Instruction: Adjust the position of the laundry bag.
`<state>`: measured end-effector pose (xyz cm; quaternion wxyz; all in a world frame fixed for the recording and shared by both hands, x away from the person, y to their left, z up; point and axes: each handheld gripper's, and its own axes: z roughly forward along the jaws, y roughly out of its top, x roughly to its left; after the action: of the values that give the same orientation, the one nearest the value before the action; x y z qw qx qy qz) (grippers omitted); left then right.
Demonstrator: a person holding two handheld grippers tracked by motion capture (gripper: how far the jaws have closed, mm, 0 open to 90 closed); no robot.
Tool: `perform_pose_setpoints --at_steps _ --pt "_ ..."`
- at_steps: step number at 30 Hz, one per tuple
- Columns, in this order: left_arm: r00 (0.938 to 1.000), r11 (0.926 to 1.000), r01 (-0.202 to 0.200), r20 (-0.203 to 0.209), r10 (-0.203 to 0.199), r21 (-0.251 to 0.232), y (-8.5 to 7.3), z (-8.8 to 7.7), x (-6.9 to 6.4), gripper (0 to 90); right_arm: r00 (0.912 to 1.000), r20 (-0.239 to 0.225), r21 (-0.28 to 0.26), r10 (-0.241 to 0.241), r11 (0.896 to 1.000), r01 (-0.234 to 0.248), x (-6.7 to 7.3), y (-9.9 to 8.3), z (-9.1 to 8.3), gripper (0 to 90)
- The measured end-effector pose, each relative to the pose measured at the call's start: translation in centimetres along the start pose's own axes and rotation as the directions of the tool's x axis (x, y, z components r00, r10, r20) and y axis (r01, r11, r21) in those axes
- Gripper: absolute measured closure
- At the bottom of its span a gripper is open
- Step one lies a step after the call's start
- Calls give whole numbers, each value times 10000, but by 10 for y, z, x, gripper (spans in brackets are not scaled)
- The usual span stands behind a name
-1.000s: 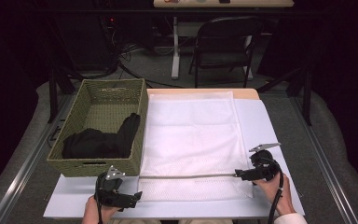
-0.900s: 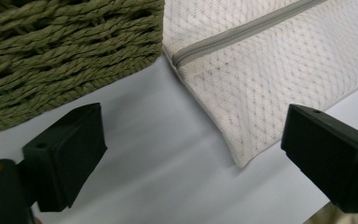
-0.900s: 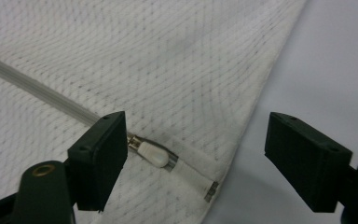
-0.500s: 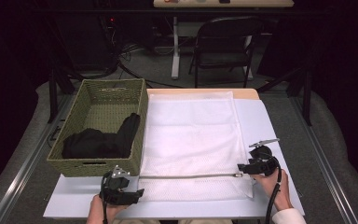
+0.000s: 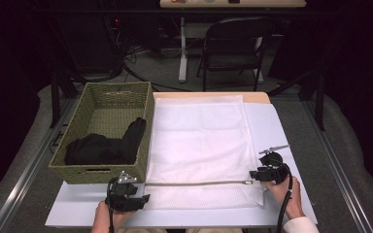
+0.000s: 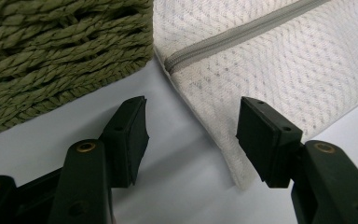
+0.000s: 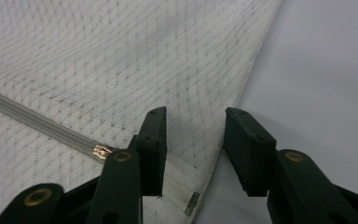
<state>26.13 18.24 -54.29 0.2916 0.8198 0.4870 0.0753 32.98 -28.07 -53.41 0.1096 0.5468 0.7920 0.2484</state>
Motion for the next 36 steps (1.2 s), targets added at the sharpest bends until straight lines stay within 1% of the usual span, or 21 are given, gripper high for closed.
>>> perform_pose_setpoints --at_steps 3,6,8,9,10,12,13,14,17,19,22,23,24,25,28,29,30,31,32,33,36 --pt "10000 10000 -23 -3 23 17 1 2 0 419 9999 75 -33 -84 10000 84 1 0 0 627" --pt "10000 10000 -2 7 2 57 1 4 0 430 10000 31 9 -8 10000 8 1 0 1 648" --pt "9997 9997 -215 -86 216 101 3 5 -1 461 9998 154 85 -93 9999 92 1 -1 3 682" --pt "9997 9997 -215 -86 216 101 3 5 -1 479 9999 162 88 -58 9999 57 1 -1 2 694" --pt "9993 9996 -265 -272 266 25 3 6 -3 479 9999 162 88 -58 9999 57 1 -1 2 694" --pt "9979 9993 -377 -528 377 13 3 6 -5 552 9998 186 113 44 9999 -47 1 -2 2 737" --pt "9969 9988 -498 -604 497 0 3 6 -6 567 9998 212 78 -28 10000 27 1 -3 2 747" --pt "9969 9988 -500 -615 499 -2 3 6 -6 577 9996 264 105 60 9999 -63 2 -3 2 760" --pt "9969 9989 -474 -635 472 -17 3 6 -6 624 9995 310 43 -48 10000 47 1 -3 2 792" --pt "9961 9982 -605 -647 605 21 3 6 -5 663 9994 349 47 15 10000 -17 1 -4 2 833" --pt "9962 9976 -688 -534 690 51 3 6 -5 716 9995 295 -1 150 9999 -150 1 -5 2 863" --pt "9960 9972 -748 -483 750 61 4 6 -5 716 9995 295 -1 150 9999 -150 1 -5 2 863" --pt "9961 9967 -803 -367 805 76 4 6 -4 761 9994 338 -55 92 9999 -90 2 -5 2 871" --pt "9969 9973 -727 -305 729 70 4 6 -5 785 9994 332 -45 31 10000 -29 2 -5 2 875" --pt "9971 9972 -746 -115 746 72 4 6 -4 850 9995 303 -78 12 10000 -10 1 -5 1 878" --pt "9966 9967 -811 -122 812 75 4 6 -4 864 9996 262 -50 98 9999 -97 1 -6 1 879" --pt "9970 9970 -766 -121 767 81 4 6 -3 883 9997 238 -90 107 9999 -105 1 -6 1 879" --pt "9970 9970 -766 -121 767 81 4 6 -3 892 9997 238 -90 107 9999 -105 1 -6 1 879" --pt "9979 9979 -649 34 649 74 4 5 -1 897 9997 228 -68 118 9999 -116 2 -6 1 879" --pt "9984 9984 -564 71 563 100 4 5 0 898 9997 212 -24 101 9999 -101 2 -6 0 879" --pt "9984 9984 -544 164 542 136 5 4 1 899 9999 162 -27 47 10000 -47 2 -7 -1 879"
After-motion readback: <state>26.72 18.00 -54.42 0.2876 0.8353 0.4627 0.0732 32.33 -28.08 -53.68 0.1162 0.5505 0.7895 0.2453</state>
